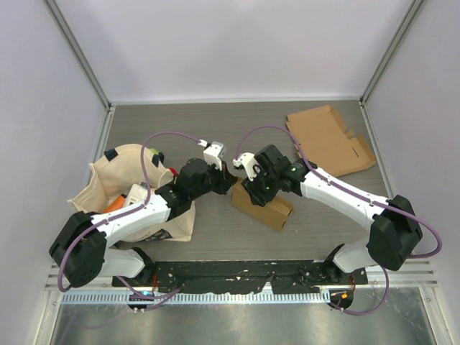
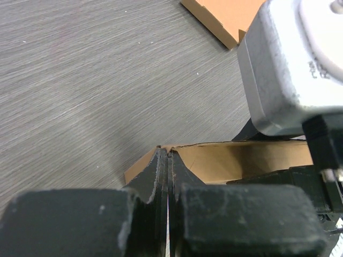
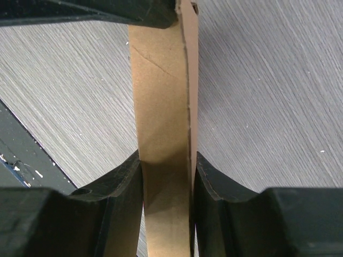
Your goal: Fold the paper box
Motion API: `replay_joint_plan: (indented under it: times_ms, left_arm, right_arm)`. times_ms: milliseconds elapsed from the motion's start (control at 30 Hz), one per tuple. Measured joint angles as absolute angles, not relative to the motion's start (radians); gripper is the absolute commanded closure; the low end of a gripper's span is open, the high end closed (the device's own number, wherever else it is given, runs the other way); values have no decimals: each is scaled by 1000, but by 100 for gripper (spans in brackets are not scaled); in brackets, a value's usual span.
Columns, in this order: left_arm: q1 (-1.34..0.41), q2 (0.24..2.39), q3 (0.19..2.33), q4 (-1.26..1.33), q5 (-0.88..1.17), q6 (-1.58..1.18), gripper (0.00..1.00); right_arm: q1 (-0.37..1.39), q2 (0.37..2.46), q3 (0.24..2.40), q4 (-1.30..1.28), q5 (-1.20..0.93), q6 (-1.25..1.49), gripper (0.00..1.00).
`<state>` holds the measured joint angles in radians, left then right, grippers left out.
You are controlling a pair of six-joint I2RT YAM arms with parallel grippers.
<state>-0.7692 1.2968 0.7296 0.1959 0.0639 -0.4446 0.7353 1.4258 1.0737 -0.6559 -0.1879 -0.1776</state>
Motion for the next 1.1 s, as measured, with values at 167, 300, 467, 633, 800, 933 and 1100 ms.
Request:
replay_joint_plan:
  times_ms: [167,300,467,633,800,933,1100]
  left_arm:
    - [-792,1283,697,234,4,-452,100]
    - [-799,1278,689,241,-27,-463,100]
    - [-801,1278,690,238,-45,-464,100]
    - [-801,1277,692,230,-53,-464,100]
    - [-801,1276,699,213,-57,-463,100]
    - [-801,1274,699,209,-59,-463,100]
    - [-801,1274,700,207,-59,-463,100]
  right_arm:
    - [723,1425,1067,-618,-159,-131,30]
    - [717,1391,1044,-600,-96,-31,22]
    - [716,1242,1041,-649,-8,144,20]
    - [707,1053,1056,-779,92,347,28]
    - [704,933,1044,-916,164,485,48]
    - [704,867,1009,-948,173,526,48]
    - [704,881,982,-957,196,530,54]
